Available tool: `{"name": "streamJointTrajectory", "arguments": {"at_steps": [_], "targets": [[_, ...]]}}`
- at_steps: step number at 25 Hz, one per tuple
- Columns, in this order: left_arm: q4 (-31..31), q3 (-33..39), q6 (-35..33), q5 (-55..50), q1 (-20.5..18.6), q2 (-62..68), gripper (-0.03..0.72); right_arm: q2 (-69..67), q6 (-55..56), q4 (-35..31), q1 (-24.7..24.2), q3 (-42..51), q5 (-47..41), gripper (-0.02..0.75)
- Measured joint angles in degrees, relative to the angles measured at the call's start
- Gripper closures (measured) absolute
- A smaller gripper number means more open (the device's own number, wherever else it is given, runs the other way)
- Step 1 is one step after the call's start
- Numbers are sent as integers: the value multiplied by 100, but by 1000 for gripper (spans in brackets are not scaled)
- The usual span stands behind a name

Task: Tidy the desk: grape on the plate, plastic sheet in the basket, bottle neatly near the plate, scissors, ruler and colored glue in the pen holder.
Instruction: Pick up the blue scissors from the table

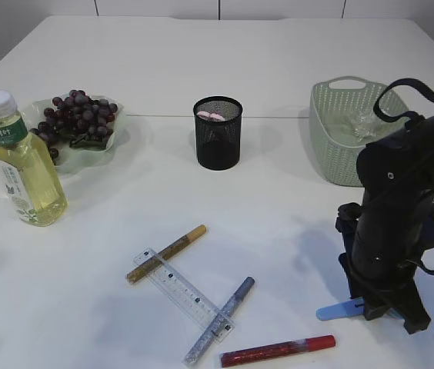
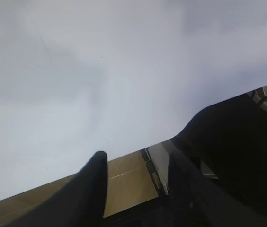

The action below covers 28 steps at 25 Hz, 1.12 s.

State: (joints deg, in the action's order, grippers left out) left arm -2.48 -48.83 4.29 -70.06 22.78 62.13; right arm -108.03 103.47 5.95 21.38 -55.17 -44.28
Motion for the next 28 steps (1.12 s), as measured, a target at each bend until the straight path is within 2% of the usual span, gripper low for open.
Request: {"name": "streamJointTrajectory", "arguments": {"at_steps": [16, 28], "targets": [[0, 0, 0, 0, 0, 0, 390, 0, 4, 76, 0, 0, -113, 460], [0, 0, 0, 13, 0, 0, 391, 0, -226, -53, 0, 0, 146, 491]]}}
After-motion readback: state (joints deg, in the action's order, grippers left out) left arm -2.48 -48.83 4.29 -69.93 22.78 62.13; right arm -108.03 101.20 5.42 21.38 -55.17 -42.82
